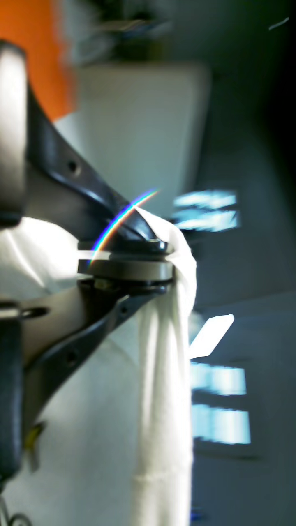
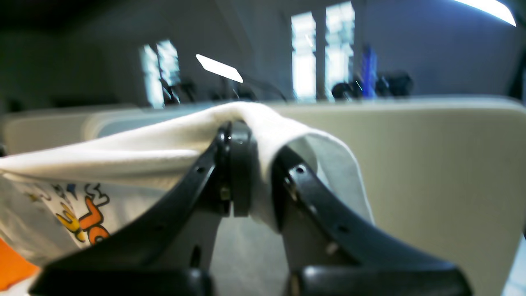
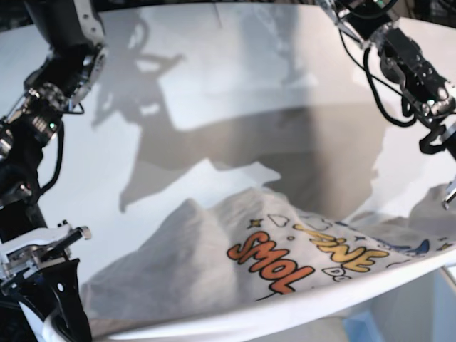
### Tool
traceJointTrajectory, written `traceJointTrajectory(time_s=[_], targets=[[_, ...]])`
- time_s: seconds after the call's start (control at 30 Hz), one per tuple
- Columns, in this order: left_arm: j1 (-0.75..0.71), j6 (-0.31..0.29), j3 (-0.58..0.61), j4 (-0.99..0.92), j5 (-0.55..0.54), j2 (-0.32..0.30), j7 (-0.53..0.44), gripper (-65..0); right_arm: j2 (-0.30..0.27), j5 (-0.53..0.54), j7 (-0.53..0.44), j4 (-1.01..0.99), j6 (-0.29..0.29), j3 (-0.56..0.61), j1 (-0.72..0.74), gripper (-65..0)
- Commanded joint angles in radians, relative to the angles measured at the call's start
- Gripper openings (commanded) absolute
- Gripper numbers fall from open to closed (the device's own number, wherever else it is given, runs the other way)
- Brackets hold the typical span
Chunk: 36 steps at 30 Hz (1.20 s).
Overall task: Layout the t-shirt on the table in an organized manner, then fold the t-shirt properly
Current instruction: 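Lay the lifted shirt flat on the table and open both grippers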
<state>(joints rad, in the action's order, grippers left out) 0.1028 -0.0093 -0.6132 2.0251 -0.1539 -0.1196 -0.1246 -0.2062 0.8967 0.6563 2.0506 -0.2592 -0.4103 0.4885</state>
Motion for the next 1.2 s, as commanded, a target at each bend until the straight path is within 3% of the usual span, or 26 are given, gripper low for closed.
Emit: traceJointTrajectory(time_s=[0.0,0.13,0.37,0.5,0.67,0.77,0.87,1.03,1.17], targets=[[-0.012,0.032,-0.023,0.015,-0.002,-0.012,-0.062,-65.0,-0.016,0.009,-0.073,0.012,0.021,-0.012,0.034,-65.0],[-0.068,0.033,-0.029,0.015,-0.002,-0.010,-0.212,-65.0,-0.003,0.055,-0.140,0.014,0.021,-0.012,0.006,-65.0],[-0.081,0.033,-0.030,0.015,-0.002,0.088,-0.449,-65.0,0.007,0.089,-0.292,0.014,0.025,-0.014,-0.063,-65.0],[-0.082,0.033,-0.030,0.015,-0.002,0.094,-0.488,-65.0,0.012,0.089,-0.293,0.014,0.025,-0.069,-0.133,-65.0],[-0.079,0.033,-0.024,0.015,0.000,0.093,-0.487,-65.0,0.040,0.091,-0.287,0.012,0.027,-0.224,-0.169,-65.0],[-0.077,0.032,-0.006,0.015,0.003,0.094,-0.465,-65.0,0.054,0.091,-0.286,0.009,0.053,-0.284,-0.207,-65.0],[-0.084,0.029,0.100,0.013,0.004,0.088,-0.367,-65.0,0.052,0.083,-0.286,-0.021,0.120,-0.293,-0.276,-65.0],[-0.130,0.025,0.287,-0.013,0.006,0.077,-0.109,-65.0,0.049,0.071,-0.286,-0.193,0.140,-0.293,-0.408,-65.0],[-0.125,0.025,0.456,-0.125,0.006,-0.001,0.112,-65.0,0.027,-0.092,-0.287,-0.414,0.142,-0.290,-0.425,-65.0]])
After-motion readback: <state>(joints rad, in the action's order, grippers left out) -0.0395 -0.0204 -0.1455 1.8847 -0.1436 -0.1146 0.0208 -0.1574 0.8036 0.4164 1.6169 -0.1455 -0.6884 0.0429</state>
